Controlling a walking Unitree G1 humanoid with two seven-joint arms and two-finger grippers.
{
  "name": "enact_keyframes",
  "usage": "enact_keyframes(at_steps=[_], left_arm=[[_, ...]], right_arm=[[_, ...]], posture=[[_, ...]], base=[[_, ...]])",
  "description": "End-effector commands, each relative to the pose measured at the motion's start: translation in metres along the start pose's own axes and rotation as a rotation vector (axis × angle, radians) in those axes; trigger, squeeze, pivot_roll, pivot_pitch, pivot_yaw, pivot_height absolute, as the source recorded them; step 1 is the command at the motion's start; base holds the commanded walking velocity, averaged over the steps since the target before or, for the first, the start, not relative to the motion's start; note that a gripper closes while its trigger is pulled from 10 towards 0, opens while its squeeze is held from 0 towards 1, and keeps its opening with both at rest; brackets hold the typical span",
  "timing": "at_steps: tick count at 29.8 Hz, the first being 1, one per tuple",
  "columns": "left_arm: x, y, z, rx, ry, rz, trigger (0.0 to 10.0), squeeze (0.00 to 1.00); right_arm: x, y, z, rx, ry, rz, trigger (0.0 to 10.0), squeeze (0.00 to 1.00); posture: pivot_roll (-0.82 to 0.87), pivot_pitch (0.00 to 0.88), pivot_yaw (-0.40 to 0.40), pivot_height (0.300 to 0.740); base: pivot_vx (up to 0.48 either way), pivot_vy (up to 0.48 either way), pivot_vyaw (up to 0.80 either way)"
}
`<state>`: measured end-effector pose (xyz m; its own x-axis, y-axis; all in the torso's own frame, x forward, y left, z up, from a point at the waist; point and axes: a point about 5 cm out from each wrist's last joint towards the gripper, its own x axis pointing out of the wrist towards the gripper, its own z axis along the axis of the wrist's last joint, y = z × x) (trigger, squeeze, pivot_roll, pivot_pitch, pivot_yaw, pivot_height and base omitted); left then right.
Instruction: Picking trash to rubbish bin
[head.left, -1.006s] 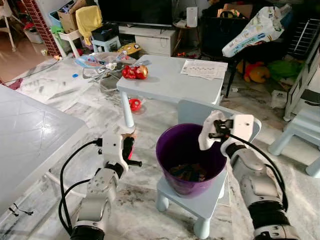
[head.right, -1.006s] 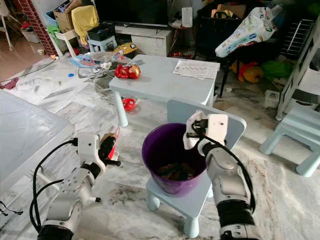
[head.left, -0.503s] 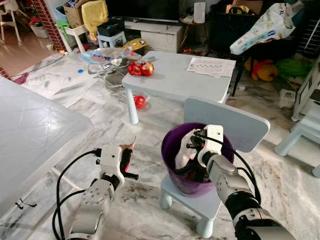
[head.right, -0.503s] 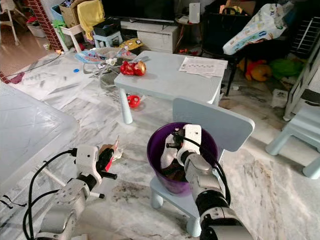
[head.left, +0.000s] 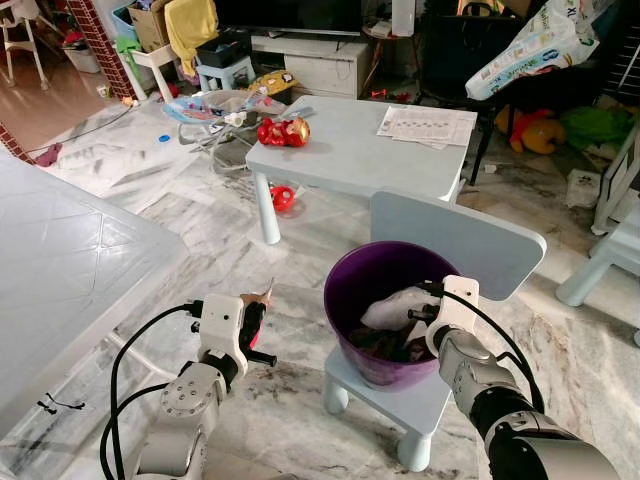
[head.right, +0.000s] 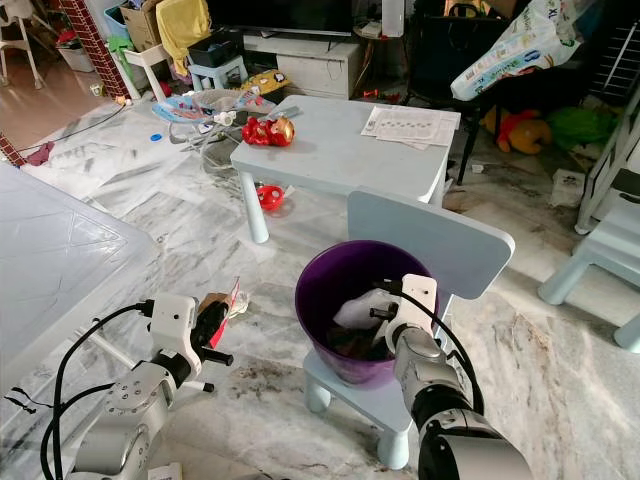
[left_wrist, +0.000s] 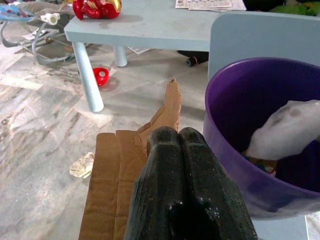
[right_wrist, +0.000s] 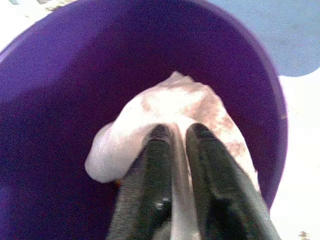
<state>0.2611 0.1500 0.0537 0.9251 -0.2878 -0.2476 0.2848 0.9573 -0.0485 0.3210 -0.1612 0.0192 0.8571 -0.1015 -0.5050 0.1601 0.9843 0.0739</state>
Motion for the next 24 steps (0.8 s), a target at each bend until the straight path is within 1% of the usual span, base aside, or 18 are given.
enact_keyframes(at_steps=[1,3,6,8,11,15,17,18,19,21,22,23,24], left_arm=[[0.001,0.001,0.005,0.012,-0.007,-0.011,0.0,0.00],[0.001,0.000,0.005,0.010,-0.008,-0.013,0.0,0.00],[0.003,-0.001,0.006,0.006,-0.011,-0.016,0.0,0.00],[0.004,-0.002,0.006,0.004,-0.013,-0.015,0.0,0.00],[0.007,-0.002,0.008,-0.002,-0.022,-0.013,0.0,0.00],[0.012,-0.003,0.013,-0.011,-0.036,-0.013,0.0,0.00],[0.015,-0.004,0.014,-0.012,-0.040,-0.014,0.0,0.00],[0.018,-0.006,0.015,-0.011,-0.043,-0.021,0.0,0.00],[0.021,-0.007,0.016,-0.012,-0.048,-0.029,0.0,0.00],[0.027,-0.010,0.019,-0.041,-0.052,-0.033,1.5,0.00],[0.033,-0.013,0.022,-0.045,-0.057,-0.040,3.5,0.00],[0.035,-0.014,0.023,-0.038,-0.060,-0.046,3.5,0.00],[0.038,-0.016,0.024,-0.028,-0.066,-0.058,3.8,0.00]], right_arm=[[0.001,0.004,0.003,-0.026,-0.016,0.006,10.0,1.00],[0.001,0.007,0.005,-0.026,-0.027,0.027,10.0,1.00],[0.001,0.014,0.009,-0.054,-0.051,0.060,10.0,1.00],[0.001,0.016,0.009,-0.042,-0.050,0.070,10.0,1.00],[0.001,0.016,0.009,-0.014,-0.041,0.067,10.0,1.00],[0.001,0.014,0.014,-0.011,-0.064,0.049,10.0,1.00],[0.000,0.016,0.016,-0.028,-0.081,0.073,10.0,1.00],[-0.002,0.019,0.017,-0.057,-0.098,0.129,10.0,1.00],[-0.004,0.019,0.018,-0.097,-0.117,0.160,10.0,1.00],[-0.011,0.016,0.020,-0.164,-0.151,0.211,10.0,1.00],[-0.017,0.010,0.020,-0.203,-0.162,0.231,10.0,1.00],[-0.020,0.007,0.020,-0.218,-0.161,0.234,10.0,1.00],[-0.024,0.004,0.020,-0.229,-0.161,0.239,10.0,1.00]], posture=[[0.05,0.057,0.108,0.740],[0.04,0.056,0.106,0.740],[0.04,0.054,0.102,0.740],[0.04,0.053,0.101,0.740],[0.03,0.050,0.096,0.740],[0.02,0.048,0.091,0.740],[0.01,0.047,0.090,0.740],[0.01,0.049,0.091,0.740],[0.00,0.051,0.094,0.740],[-0.02,0.052,0.099,0.740],[-0.03,0.055,0.104,0.740],[-0.03,0.055,0.104,0.740],[-0.05,0.054,0.107,0.740]], base=[[0.000,0.000,0.00],[0.000,0.000,0.00],[0.000,0.000,0.00],[0.000,0.000,0.00],[0.000,0.000,0.00],[0.000,0.000,0.00],[0.000,0.000,0.00],[0.000,0.000,0.00],[0.000,0.000,0.00],[0.000,0.000,0.00],[0.000,0.000,0.00],[0.000,0.000,0.00],[0.000,0.000,0.00]])
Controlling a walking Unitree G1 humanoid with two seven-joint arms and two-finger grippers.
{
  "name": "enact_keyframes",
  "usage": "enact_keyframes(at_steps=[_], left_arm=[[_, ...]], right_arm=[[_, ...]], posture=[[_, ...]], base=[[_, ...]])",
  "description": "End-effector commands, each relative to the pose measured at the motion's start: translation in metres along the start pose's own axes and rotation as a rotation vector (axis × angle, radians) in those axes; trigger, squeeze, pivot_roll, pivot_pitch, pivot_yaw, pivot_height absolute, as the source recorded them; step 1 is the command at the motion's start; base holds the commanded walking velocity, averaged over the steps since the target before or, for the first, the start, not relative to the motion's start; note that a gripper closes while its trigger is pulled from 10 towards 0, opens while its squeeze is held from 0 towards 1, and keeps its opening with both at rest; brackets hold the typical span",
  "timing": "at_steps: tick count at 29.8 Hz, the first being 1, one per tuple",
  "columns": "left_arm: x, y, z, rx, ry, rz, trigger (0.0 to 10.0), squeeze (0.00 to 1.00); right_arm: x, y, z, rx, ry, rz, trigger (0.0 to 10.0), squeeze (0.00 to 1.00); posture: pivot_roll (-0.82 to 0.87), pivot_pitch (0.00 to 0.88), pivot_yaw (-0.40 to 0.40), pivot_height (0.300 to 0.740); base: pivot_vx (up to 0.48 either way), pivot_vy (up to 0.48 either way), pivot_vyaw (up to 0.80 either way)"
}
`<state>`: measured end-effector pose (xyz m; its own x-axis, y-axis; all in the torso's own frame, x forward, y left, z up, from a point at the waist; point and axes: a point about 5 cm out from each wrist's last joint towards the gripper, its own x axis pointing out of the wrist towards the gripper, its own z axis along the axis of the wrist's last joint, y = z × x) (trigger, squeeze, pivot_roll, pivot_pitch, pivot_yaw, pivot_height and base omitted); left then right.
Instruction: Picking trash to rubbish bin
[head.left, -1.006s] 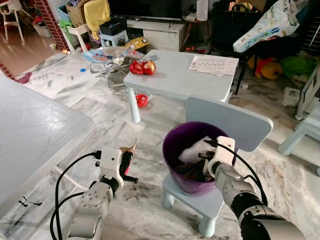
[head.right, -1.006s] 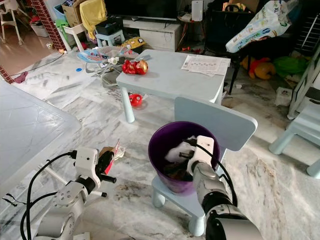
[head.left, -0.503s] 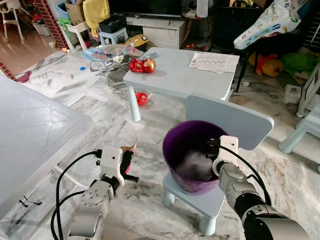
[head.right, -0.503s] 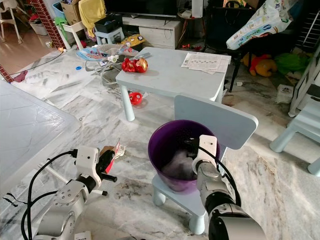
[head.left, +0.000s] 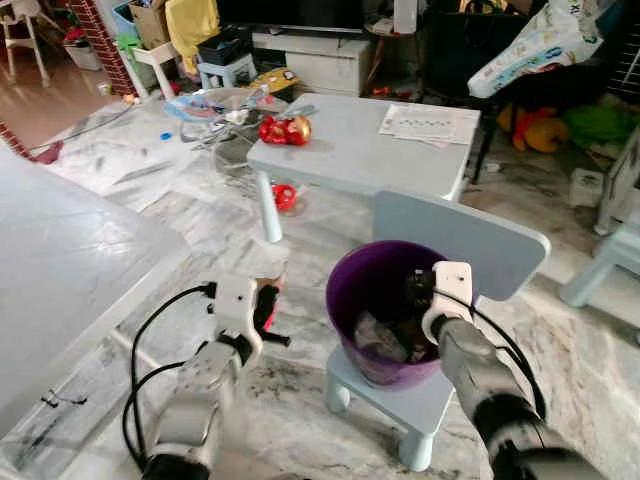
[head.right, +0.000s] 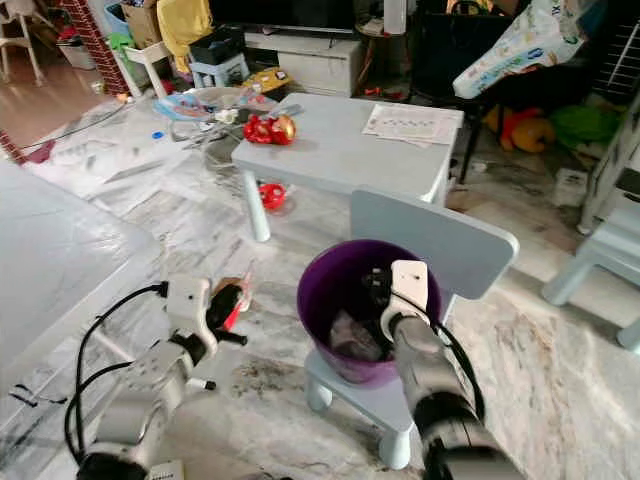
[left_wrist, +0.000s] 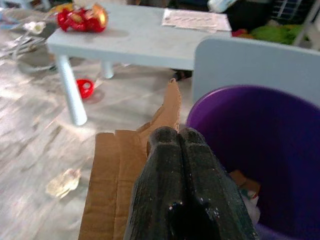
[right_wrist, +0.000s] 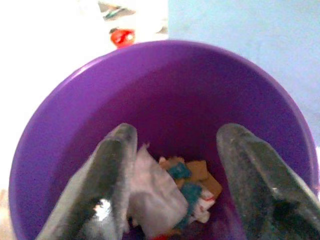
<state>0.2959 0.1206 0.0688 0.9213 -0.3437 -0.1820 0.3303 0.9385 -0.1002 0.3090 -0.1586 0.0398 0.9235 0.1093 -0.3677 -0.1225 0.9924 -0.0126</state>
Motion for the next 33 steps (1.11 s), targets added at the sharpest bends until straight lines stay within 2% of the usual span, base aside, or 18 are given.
enact_keyframes(at_steps=[1,3,4,5,6,7,8,10,11,12,13,17,23,27,28,30,33], left_arm=[[0.004,0.000,0.001,0.018,-0.009,-0.011,4.5,0.00],[0.011,-0.005,0.003,0.027,-0.013,-0.031,4.5,0.00],[0.011,-0.005,0.003,0.027,-0.013,-0.031,4.5,0.00],[0.021,-0.013,0.006,0.027,-0.017,-0.059,5.0,0.00],[0.026,-0.017,0.007,0.022,-0.013,-0.071,5.4,0.00],[0.030,-0.022,0.008,0.015,-0.011,-0.084,5.9,0.00],[0.036,-0.030,0.011,0.016,-0.014,-0.107,8.0,0.00],[0.037,-0.032,0.011,0.020,-0.016,-0.114,8.0,0.00],[0.043,-0.039,0.010,0.020,-0.016,-0.135,9.1,0.00],[0.043,-0.039,0.010,0.020,-0.016,-0.135,9.1,0.00],[0.046,-0.045,0.009,0.026,-0.010,-0.153,9.8,0.00],[0.050,-0.051,0.000,0.043,0.020,-0.166,10.0,0.00],[0.056,-0.062,-0.009,0.044,0.062,-0.095,10.0,0.00],[0.059,-0.070,-0.009,0.033,0.074,-0.092,10.0,0.00],[0.060,-0.077,-0.009,0.031,0.078,-0.104,10.0,1.00],[0.062,-0.087,-0.008,0.027,0.080,-0.120,10.0,1.00],[0.063,-0.090,-0.007,0.019,0.078,-0.111,10.0,1.00]], right_arm=[[-0.006,-0.002,0.010,-0.034,-0.017,0.024,10.0,1.00],[-0.018,-0.004,0.012,-0.049,-0.013,0.033,10.0,1.00],[-0.018,-0.004,0.012,-0.049,-0.013,0.033,10.0,1.00],[-0.034,-0.007,0.014,-0.052,0.001,0.051,10.0,1.00],[-0.043,-0.007,0.014,-0.057,0.012,0.072,10.0,1.00],[-0.052,-0.005,0.014,-0.064,0.023,0.095,10.0,1.00],[-0.065,-0.004,0.013,-0.077,0.039,0.120,10.0,0.93],[-0.069,-0.003,0.012,-0.081,0.042,0.125,10.0,0.93],[-0.083,0.001,0.011,-0.074,0.079,0.168,10.0,0.92],[-0.083,0.001,0.011,-0.074,0.079,0.168,10.0,0.92],[-0.094,0.005,0.009,-0.061,0.108,0.198,10.0,0.90],[-0.110,0.013,0.006,-0.014,0.144,0.229,10.0,0.91],[-0.135,0.035,-0.003,0.069,0.217,0.313,10.0,0.91],[-0.145,0.038,-0.003,0.073,0.237,0.316,10.0,0.91],[-0.148,0.036,-0.004,0.088,0.250,0.299,10.0,0.93],[-0.155,0.034,-0.004,0.104,0.265,0.286,10.0,0.93],[-0.157,0.035,-0.004,0.107,0.270,0.281,10.0,0.93]], posture=[[-0.05,0.054,0.107,0.740],[-0.07,0.055,0.114,0.740],[-0.07,0.055,0.114,0.740],[-0.09,0.056,0.122,0.740],[-0.10,0.057,0.125,0.740],[-0.11,0.061,0.132,0.740],[-0.13,0.064,0.141,0.740],[-0.13,0.065,0.144,0.740],[-0.16,0.075,0.161,0.740],[-0.16,0.075,0.161,0.740],[-0.17,0.078,0.167,0.740],[-0.21,0.087,0.182,0.740],[-0.24,0.111,0.189,0.740],[-0.26,0.124,0.196,0.740],[-0.28,0.134,0.202,0.740],[-0.29,0.143,0.207,0.740],[-0.30,0.145,0.208,0.740]], base=[[0.000,0.000,0.00],[0.000,0.000,0.00],[0.000,0.000,0.00],[0.000,0.000,0.00],[0.000,0.000,0.00],[0.000,0.000,0.00],[0.000,0.000,0.00],[0.000,0.000,0.00],[0.000,0.000,0.00],[0.000,0.000,0.00],[0.000,0.000,0.00],[0.000,0.000,0.00],[0.000,0.000,0.00],[0.000,0.000,0.00],[0.000,0.000,0.00],[0.000,0.000,0.00],[0.000,0.000,0.00]])
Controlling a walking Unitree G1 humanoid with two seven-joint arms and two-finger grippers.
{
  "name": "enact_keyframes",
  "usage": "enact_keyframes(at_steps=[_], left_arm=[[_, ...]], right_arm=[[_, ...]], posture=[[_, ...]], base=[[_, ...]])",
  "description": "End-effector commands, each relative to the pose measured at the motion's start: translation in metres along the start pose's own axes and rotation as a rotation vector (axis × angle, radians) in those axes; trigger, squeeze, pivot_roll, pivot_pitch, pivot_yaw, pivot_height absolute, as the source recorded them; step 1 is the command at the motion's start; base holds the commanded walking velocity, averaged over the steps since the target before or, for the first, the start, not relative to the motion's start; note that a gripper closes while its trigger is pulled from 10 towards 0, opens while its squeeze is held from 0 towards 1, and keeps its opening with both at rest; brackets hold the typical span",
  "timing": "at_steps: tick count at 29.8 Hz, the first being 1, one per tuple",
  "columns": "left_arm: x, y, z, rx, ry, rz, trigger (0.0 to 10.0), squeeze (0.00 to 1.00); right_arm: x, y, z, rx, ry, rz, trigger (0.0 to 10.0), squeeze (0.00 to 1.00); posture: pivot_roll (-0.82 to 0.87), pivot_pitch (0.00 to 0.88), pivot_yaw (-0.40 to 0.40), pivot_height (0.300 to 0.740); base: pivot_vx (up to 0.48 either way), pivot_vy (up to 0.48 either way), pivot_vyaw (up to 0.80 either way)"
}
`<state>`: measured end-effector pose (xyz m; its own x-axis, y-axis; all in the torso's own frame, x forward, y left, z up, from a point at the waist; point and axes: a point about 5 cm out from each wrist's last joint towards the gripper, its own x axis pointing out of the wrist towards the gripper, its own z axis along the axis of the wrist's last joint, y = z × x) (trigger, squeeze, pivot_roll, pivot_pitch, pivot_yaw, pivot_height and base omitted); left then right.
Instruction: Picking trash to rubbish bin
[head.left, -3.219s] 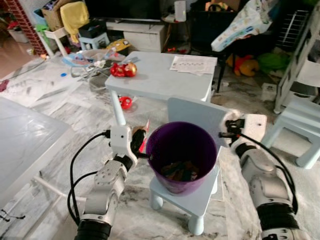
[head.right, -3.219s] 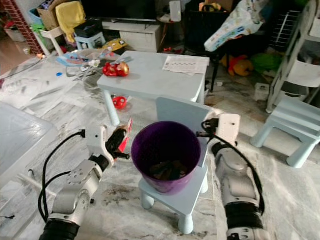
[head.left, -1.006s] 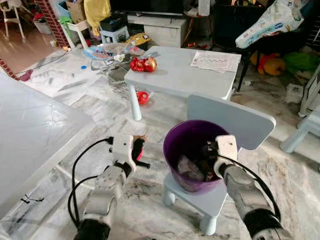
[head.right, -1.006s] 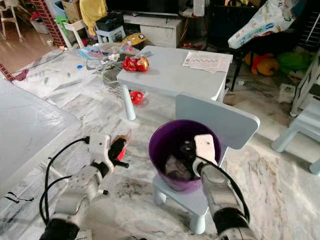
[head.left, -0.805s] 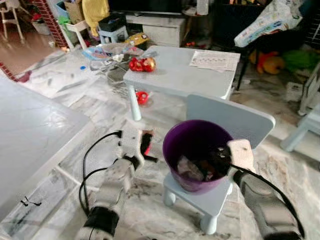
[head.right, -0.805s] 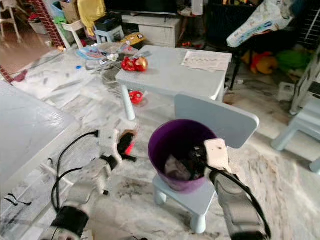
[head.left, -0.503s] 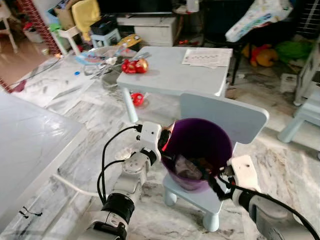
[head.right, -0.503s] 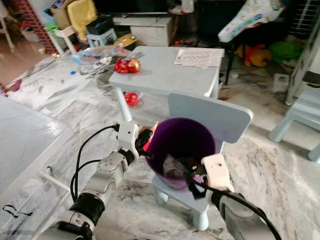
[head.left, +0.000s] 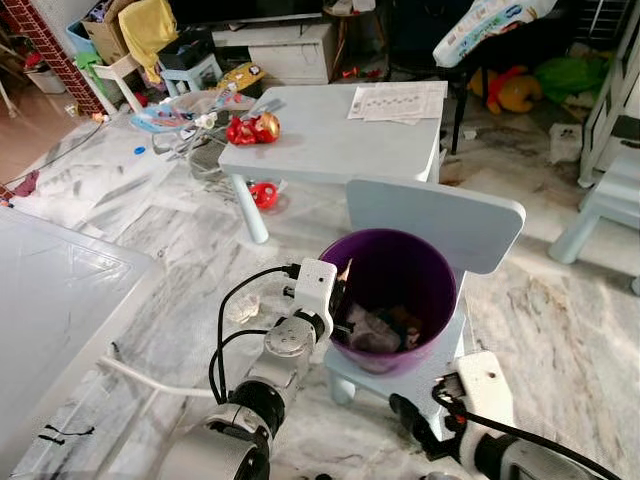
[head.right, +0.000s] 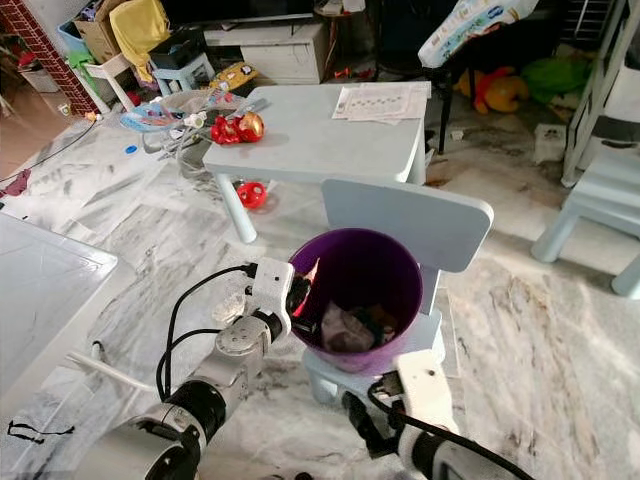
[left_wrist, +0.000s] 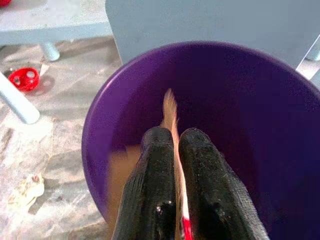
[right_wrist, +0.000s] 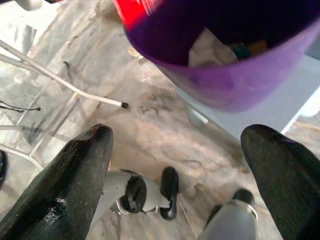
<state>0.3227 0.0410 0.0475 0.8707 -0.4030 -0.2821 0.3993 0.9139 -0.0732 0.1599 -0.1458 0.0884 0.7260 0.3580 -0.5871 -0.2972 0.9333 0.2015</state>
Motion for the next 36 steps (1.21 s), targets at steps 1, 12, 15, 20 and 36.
enact_keyframes(at_steps=[1,12,15,20,36], left_arm=[[0.008,-0.025,0.014,-0.027,-0.033,-0.044,10.0,1.00],[0.008,-0.016,0.014,-0.063,-0.039,-0.005,10.0,1.00],[0.008,-0.013,0.016,-0.071,-0.051,-0.010,10.0,1.00],[0.008,-0.005,0.024,-0.059,-0.090,-0.026,10.0,1.00],[-0.014,0.048,0.054,-0.029,-0.371,0.049,10.0,1.00]], right_arm=[[-0.003,0.006,0.003,0.006,-0.011,0.015,10.0,0.93],[0.000,0.008,0.006,0.003,0.005,0.028,10.0,0.93],[0.003,0.007,0.007,0.002,0.003,0.028,10.0,0.93],[0.011,0.002,0.013,-0.023,-0.014,0.019,10.0,0.93],[0.040,-0.021,0.048,-0.122,-0.164,-0.163,10.0,0.93]], posture=[[-0.30,0.145,0.208,0.740],[-0.28,0.127,0.210,0.740],[-0.28,0.116,0.208,0.740],[-0.25,0.091,0.195,0.740],[-0.16,0.052,0.149,0.740]], base=[[0.000,0.000,0.00],[0.000,0.000,0.00],[0.000,0.000,0.00],[0.000,0.000,0.00],[0.000,0.000,0.00]])
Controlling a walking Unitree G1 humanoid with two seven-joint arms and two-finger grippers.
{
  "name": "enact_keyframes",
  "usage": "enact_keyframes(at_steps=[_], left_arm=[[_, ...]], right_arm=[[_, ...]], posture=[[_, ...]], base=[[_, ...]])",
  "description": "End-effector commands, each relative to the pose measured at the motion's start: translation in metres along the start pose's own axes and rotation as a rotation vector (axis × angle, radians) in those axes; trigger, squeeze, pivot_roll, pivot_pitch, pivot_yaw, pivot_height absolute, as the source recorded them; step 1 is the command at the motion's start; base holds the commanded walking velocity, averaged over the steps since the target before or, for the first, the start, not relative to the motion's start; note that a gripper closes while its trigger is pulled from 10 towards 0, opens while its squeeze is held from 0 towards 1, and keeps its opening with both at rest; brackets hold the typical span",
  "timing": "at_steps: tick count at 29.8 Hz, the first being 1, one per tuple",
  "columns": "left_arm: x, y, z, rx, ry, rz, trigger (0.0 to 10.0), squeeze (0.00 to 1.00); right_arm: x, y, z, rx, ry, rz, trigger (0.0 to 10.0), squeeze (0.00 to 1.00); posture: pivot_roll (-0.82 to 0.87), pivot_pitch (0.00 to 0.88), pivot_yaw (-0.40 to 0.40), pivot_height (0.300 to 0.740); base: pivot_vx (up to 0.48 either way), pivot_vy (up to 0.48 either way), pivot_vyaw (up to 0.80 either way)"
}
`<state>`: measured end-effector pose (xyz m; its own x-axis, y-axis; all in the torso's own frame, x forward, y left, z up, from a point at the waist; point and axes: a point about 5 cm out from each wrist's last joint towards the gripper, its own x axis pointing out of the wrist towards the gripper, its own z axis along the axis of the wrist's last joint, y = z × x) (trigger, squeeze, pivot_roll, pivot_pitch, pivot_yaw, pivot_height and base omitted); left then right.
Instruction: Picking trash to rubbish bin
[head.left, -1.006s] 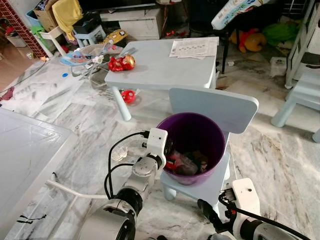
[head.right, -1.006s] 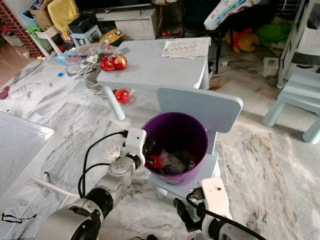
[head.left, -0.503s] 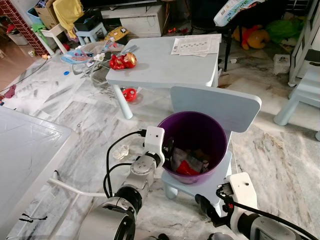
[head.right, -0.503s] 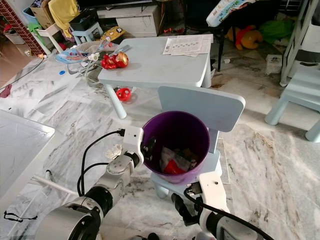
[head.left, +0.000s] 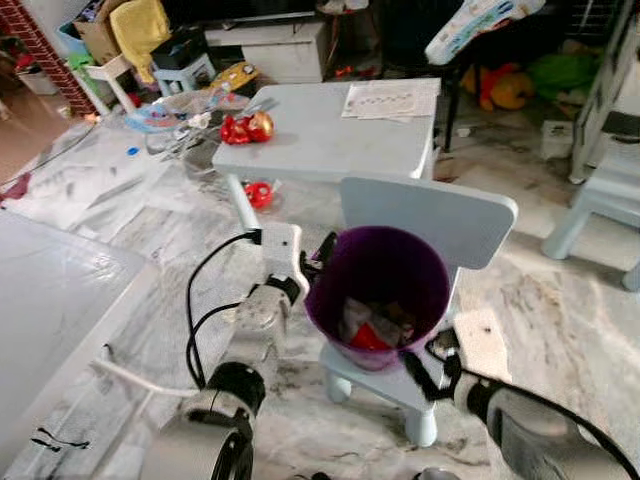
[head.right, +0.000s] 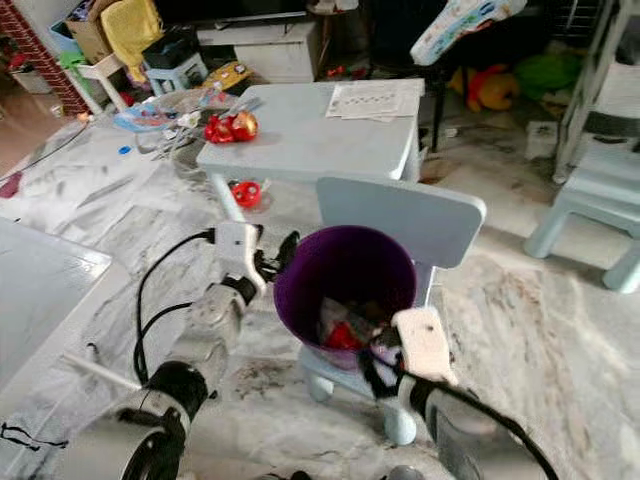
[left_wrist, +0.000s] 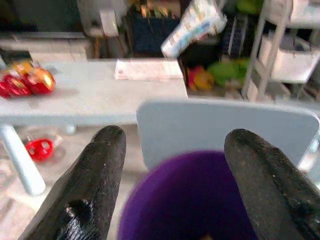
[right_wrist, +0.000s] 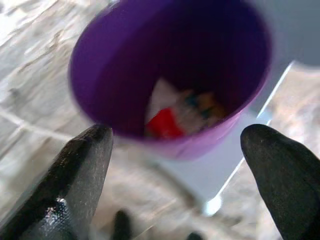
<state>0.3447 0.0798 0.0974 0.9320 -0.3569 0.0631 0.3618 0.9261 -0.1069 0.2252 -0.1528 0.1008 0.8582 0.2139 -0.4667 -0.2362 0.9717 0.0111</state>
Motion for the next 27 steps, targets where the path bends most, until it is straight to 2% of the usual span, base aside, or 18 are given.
enact_keyframes(at_steps=[1,3,5,6,9,11,13,19,20,25,27], left_arm=[[-0.009,0.014,0.009,0.033,-0.065,0.048,10.0,1.00],[-0.009,0.014,0.009,0.033,-0.065,0.048,10.0,1.00],[-0.027,0.033,0.015,0.068,-0.112,0.155,10.0,1.00],[-0.027,0.033,0.015,0.068,-0.112,0.155,10.0,1.00],[-0.063,0.068,0.019,0.123,-0.126,0.360,10.0,1.00],[-0.073,0.076,0.021,0.151,-0.125,0.416,10.0,1.00],[-0.078,0.081,0.022,0.179,-0.118,0.460,10.0,1.00],[-0.079,0.082,0.024,0.219,-0.120,0.480,10.0,1.00],[-0.079,0.080,0.026,0.227,-0.122,0.479,10.0,0.00],[-0.077,0.068,0.031,0.214,-0.119,0.481,10.0,0.00],[-0.077,0.068,0.031,0.214,-0.119,0.481,10.0,0.00]], right_arm=[[0.009,-0.002,0.008,0.012,-0.047,-0.049,10.0,0.91],[0.009,-0.002,0.008,0.012,-0.047,-0.049,10.0,0.91],[0.020,-0.007,0.025,0.054,-0.127,-0.114,10.0,0.90],[0.020,-0.007,0.025,0.054,-0.127,-0.114,10.0,0.90],[0.030,-0.002,0.042,0.068,-0.217,-0.119,10.0,0.89],[0.033,-0.001,0.046,0.058,-0.239,-0.102,10.0,0.89],[0.036,-0.002,0.051,0.046,-0.263,-0.097,10.0,0.88],[0.038,-0.003,0.063,0.023,-0.317,-0.096,10.0,0.87],[0.039,-0.004,0.065,0.018,-0.330,-0.100,10.0,0.87],[0.043,-0.005,0.069,-0.009,-0.374,-0.121,10.0,0.89],[0.043,-0.005,0.069,-0.009,-0.374,-0.121,10.0,0.89]], posture=[[-0.13,0.039,0.116,0.740],[-0.13,0.039,0.116,0.740],[-0.11,0.037,0.104,0.740],[-0.11,0.037,0.104,0.740],[-0.07,0.028,0.081,0.740],[-0.06,0.025,0.071,0.740],[-0.06,0.020,0.066,0.740],[-0.07,0.017,0.066,0.740],[-0.07,0.015,0.065,0.740],[-0.07,0.011,0.061,0.740],[-0.07,0.011,0.061,0.740]], base=[[0.000,0.000,0.00],[0.000,0.000,0.00],[0.000,0.000,0.00],[0.000,0.000,0.00],[0.000,0.000,0.00],[0.000,0.000,0.00],[0.000,0.000,0.00],[0.000,0.000,0.00],[0.000,0.000,0.00],[0.000,0.000,0.00],[0.000,0.000,0.00]])
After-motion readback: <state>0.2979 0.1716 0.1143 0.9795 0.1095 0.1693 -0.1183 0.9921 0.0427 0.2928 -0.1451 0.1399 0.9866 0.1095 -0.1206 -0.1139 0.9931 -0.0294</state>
